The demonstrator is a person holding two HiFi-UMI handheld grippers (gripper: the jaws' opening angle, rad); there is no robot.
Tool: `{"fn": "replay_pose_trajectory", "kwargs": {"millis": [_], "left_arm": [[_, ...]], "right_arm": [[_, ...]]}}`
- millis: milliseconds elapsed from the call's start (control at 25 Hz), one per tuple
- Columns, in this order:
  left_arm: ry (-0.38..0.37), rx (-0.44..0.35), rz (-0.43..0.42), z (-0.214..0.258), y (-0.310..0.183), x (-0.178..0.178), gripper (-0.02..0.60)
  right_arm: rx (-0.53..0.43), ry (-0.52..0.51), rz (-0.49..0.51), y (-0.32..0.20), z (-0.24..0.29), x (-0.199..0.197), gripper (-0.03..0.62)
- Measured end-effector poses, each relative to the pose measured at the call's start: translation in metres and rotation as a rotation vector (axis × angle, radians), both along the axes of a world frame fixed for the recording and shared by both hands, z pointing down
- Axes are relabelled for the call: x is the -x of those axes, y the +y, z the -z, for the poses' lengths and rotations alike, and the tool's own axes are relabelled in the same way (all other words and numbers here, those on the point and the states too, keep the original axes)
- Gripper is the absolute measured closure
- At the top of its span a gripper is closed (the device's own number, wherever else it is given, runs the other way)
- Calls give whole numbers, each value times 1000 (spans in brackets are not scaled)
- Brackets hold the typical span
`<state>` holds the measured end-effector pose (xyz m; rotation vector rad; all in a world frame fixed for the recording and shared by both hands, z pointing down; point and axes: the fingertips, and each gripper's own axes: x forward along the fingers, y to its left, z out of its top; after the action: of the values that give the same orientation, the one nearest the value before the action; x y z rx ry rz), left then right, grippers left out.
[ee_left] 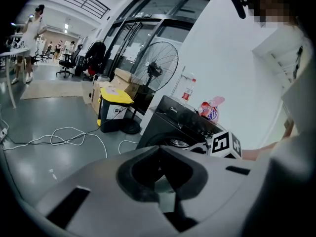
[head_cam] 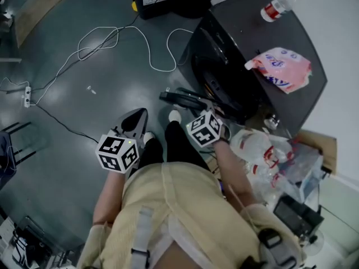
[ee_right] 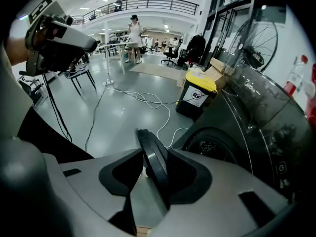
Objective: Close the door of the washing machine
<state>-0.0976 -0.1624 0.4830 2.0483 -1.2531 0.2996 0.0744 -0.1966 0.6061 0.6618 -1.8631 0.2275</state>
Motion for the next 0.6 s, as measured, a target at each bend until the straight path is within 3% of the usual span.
{"fn": "replay_pose_trajectory", "kwargs": {"millis": [600], "left_arm": [[-28,11,-12,-6,-53,-22,577]], "right_arm": [[-69,25,-148,-61,2,-15,447]]}}
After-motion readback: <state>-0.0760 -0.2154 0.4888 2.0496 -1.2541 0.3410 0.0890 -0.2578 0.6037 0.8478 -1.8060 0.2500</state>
